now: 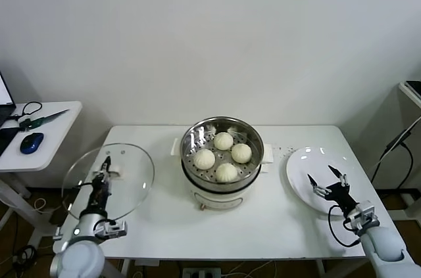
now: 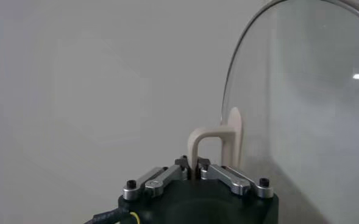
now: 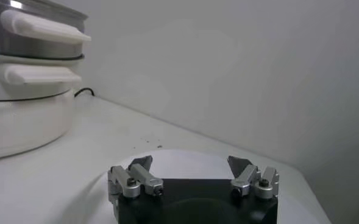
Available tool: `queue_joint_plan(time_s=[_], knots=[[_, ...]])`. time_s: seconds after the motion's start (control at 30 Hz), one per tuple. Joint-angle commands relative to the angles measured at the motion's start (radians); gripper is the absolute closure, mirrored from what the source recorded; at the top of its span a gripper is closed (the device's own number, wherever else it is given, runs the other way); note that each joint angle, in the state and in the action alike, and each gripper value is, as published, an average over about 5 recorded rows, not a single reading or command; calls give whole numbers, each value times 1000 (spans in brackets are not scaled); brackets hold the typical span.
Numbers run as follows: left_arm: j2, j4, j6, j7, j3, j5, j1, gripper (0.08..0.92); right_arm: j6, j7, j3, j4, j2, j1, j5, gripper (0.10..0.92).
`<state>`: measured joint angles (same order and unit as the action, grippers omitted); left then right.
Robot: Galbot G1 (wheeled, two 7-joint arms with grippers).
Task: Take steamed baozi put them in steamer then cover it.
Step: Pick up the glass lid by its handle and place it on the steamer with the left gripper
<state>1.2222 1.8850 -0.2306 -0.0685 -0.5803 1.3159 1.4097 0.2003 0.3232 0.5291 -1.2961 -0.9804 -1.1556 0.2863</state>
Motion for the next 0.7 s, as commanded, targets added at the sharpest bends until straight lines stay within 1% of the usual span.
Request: queue_joint_plan(time_s=[0.03,0.1,0.17,0.27,0.37,0.47,0.53,0.6,0.7], knots=[[-147,250,-292,25,98,-35,34,846,3,0,-32,23,8,35,-7,203],[-183,259,-334,34,149,-38,-8,846,4,0,-42,30,8,47,-7,203],[-215,265,-378,63,203,-36,-54,846,4,-1,-51,40,7,58,-8,203],[-248,275,-443,145,312,-17,-134,846,5,-1,-60,52,3,71,-11,203],[-253,278,-494,253,429,28,-230,846,5,-1,-66,60,-3,84,-14,203],[-229,265,-530,351,524,79,-331,846,6,-1,-68,67,-10,94,-16,203],[-197,246,-545,400,576,113,-393,846,7,-1,-68,71,-12,99,-17,203],[-153,217,-553,435,620,154,-441,846,9,-1,-68,74,-13,103,-17,203],[-67,168,-555,468,665,226,-482,846,10,-1,-67,78,-14,105,-17,203]])
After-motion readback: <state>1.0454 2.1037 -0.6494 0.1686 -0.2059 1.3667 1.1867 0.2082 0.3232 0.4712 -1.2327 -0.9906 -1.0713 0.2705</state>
